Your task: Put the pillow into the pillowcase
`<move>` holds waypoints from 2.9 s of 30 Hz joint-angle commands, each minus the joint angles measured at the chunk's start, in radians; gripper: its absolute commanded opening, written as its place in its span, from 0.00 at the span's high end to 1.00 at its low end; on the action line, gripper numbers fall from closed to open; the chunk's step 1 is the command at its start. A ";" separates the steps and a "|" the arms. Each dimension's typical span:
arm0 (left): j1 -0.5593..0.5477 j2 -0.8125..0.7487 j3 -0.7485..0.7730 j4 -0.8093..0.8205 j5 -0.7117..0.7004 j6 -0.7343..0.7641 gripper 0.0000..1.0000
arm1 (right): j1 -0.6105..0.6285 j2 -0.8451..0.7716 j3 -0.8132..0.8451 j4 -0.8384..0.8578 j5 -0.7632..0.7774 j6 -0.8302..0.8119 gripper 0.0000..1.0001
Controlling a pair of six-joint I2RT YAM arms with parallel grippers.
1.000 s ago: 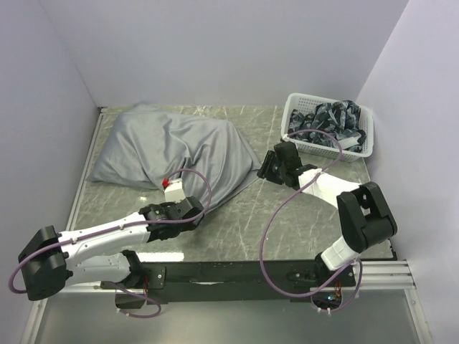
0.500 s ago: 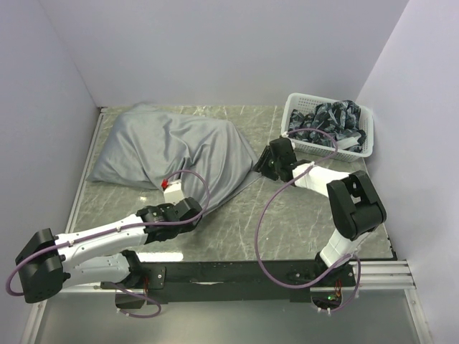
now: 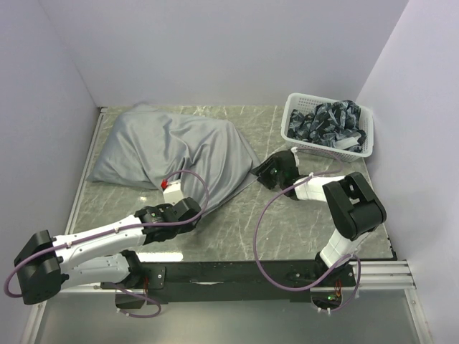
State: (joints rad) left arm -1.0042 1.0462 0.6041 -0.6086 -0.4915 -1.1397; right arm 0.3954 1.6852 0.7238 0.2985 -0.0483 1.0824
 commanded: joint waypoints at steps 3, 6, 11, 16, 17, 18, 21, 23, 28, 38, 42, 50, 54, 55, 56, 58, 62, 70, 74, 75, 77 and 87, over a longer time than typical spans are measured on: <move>0.001 -0.046 -0.021 0.013 0.016 0.005 0.99 | -0.006 -0.015 -0.031 0.197 0.042 0.132 0.49; 0.001 -0.058 -0.027 0.007 0.022 0.003 0.99 | -0.007 0.007 0.000 0.177 0.047 0.139 0.51; 0.001 -0.090 -0.029 -0.013 0.028 0.006 0.99 | -0.009 0.050 0.006 0.180 0.039 0.154 0.53; 0.001 -0.095 -0.032 0.001 0.034 0.014 0.99 | -0.009 0.059 -0.034 0.228 0.042 0.178 0.53; 0.001 -0.091 -0.030 0.003 0.034 0.015 0.99 | -0.010 0.062 -0.040 0.237 0.042 0.183 0.53; 0.001 -0.089 -0.027 0.004 0.037 0.017 0.99 | -0.009 0.067 -0.040 0.254 0.044 0.188 0.53; 0.001 -0.092 -0.027 0.001 0.044 0.017 0.99 | -0.009 0.082 -0.018 0.236 0.047 0.183 0.53; 0.001 -0.103 -0.029 0.000 0.047 0.017 0.99 | -0.009 0.091 -0.012 0.237 0.047 0.186 0.53; 0.001 -0.123 -0.024 -0.014 0.056 0.020 0.99 | -0.007 0.110 -0.003 0.231 0.094 0.186 0.55; 0.001 -0.216 0.029 -0.056 0.183 0.106 0.99 | -0.029 0.031 0.086 0.056 0.209 0.057 0.88; -0.007 -0.238 0.069 -0.037 0.290 0.182 0.99 | -0.084 -0.108 0.085 -0.036 0.245 -0.047 1.00; -0.126 -0.108 0.175 0.067 0.502 0.339 0.99 | -0.389 -0.393 0.063 -0.237 0.096 -0.189 1.00; -0.262 0.066 0.229 0.208 0.536 0.357 0.99 | -0.438 -0.413 0.078 -0.292 0.084 -0.240 1.00; -0.286 0.148 0.243 0.257 0.560 0.365 0.99 | -0.446 -0.417 0.078 -0.292 0.081 -0.246 1.00; -0.309 0.187 0.276 0.277 0.559 0.367 0.99 | -0.464 -0.417 0.078 -0.291 0.062 -0.259 1.00; -0.370 0.286 0.318 0.305 0.548 0.362 0.99 | -0.471 -0.414 0.095 -0.320 0.041 -0.277 1.00; -0.395 0.357 0.296 0.342 0.527 0.305 0.99 | -0.413 -0.429 0.126 -0.395 0.008 -0.375 0.77; -0.401 0.373 0.125 0.359 0.504 0.102 0.99 | -0.062 -0.361 0.098 -0.441 0.148 -0.466 0.67; -0.416 0.311 -0.003 0.453 0.554 -0.003 0.99 | 0.023 -0.280 0.092 -0.447 0.217 -0.512 0.56; -0.425 0.304 -0.016 0.470 0.565 -0.015 0.99 | 0.025 -0.262 0.094 -0.440 0.214 -0.521 0.54; -0.441 0.298 -0.023 0.449 0.564 -0.028 0.99 | 0.026 -0.211 0.106 -0.429 0.203 -0.535 0.51; -0.471 0.255 -0.038 0.388 0.541 -0.055 0.99 | 0.074 -0.173 0.074 -0.437 0.180 -0.515 0.50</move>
State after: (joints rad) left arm -1.4616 1.3251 0.5602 -0.2108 0.0147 -1.1728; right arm 0.4465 1.5604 0.8185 -0.1650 0.1207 0.5636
